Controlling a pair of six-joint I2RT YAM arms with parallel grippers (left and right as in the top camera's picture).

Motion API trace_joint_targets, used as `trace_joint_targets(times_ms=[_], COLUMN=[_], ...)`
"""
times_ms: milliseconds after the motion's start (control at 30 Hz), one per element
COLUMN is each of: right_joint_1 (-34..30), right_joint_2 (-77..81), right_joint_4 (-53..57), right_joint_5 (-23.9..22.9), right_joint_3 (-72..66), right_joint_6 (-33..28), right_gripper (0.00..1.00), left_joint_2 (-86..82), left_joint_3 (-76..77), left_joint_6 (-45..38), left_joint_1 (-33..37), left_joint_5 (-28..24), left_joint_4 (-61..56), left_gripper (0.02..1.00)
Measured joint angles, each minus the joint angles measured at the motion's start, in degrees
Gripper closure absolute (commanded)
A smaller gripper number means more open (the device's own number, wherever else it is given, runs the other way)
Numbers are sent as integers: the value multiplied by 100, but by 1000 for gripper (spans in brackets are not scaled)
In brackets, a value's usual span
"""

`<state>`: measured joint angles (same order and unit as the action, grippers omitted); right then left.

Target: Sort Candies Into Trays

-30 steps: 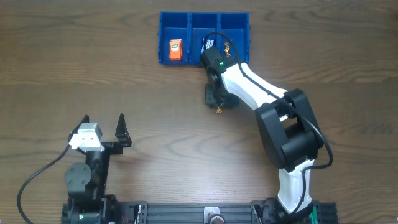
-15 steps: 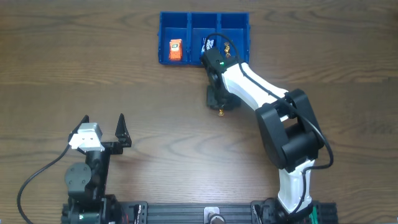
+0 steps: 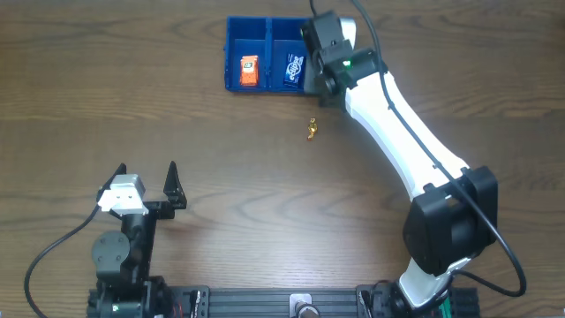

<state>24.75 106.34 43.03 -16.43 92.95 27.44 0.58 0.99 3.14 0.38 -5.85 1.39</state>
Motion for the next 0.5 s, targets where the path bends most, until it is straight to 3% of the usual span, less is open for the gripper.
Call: trace_joint_targets(times_ms=[233, 500], right_joint_1=[-146, -323], right_joint_2=[114, 1010], right_joint_4=[-1646, -1873], right_joint_5=[-398, -636], right_joint_3=[33, 42], right_joint_6=[-831, -1012], right_gripper=[965, 965], left_joint_2=[0, 0], left_joint_3=[0, 0], left_joint_6=[2, 2], left_joint_1=[0, 0], left_joint_5=[0, 0], left_joint_4=[2, 2], left_gripper=[23, 23])
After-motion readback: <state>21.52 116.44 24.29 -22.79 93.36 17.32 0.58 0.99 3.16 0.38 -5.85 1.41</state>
